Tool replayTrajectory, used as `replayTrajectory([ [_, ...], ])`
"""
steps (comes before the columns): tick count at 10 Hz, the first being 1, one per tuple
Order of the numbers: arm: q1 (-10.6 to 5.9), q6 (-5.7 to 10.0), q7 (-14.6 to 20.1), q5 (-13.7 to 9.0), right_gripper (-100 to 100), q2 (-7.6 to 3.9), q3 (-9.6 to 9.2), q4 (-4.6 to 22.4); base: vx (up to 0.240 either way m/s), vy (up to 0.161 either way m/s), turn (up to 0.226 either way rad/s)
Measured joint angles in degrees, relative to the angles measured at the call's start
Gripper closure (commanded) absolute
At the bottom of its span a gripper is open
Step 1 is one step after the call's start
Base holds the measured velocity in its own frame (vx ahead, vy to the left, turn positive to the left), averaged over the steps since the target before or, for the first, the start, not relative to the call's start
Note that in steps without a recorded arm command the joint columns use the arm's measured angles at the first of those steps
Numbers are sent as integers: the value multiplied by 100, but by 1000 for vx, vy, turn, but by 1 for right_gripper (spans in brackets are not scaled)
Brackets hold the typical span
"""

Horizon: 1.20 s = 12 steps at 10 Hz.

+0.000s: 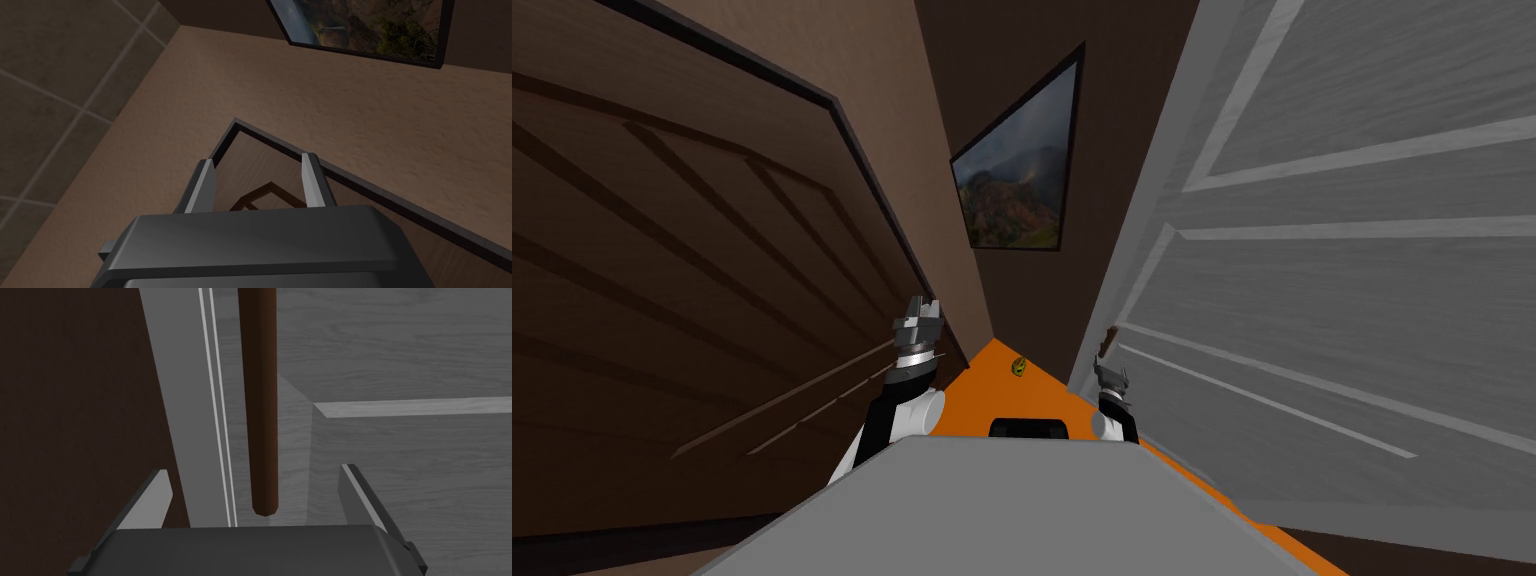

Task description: Pull the door open

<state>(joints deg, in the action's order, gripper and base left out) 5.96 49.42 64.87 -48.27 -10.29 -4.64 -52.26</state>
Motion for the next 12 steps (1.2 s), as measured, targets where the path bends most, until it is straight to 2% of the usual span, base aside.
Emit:
replayTrajectory([
  [3,98,15,269,-6,-100,-219,-5,61,120,1,21],
  [7,114,103,742,-8,-100,-562,-17,361,104,-4,24],
  [8,147,123,890,-9,-100,-680,-22,429,128,-8,19],
  [9,111,167,1039,-2,-100,-763,-35,578,157,-15,30],
  [11,175,224,1294,1,-100,-945,-48,690,121,-5,-5],
  [12,201,241,1332,5,100,-942,-60,708,-27,17,34],
])
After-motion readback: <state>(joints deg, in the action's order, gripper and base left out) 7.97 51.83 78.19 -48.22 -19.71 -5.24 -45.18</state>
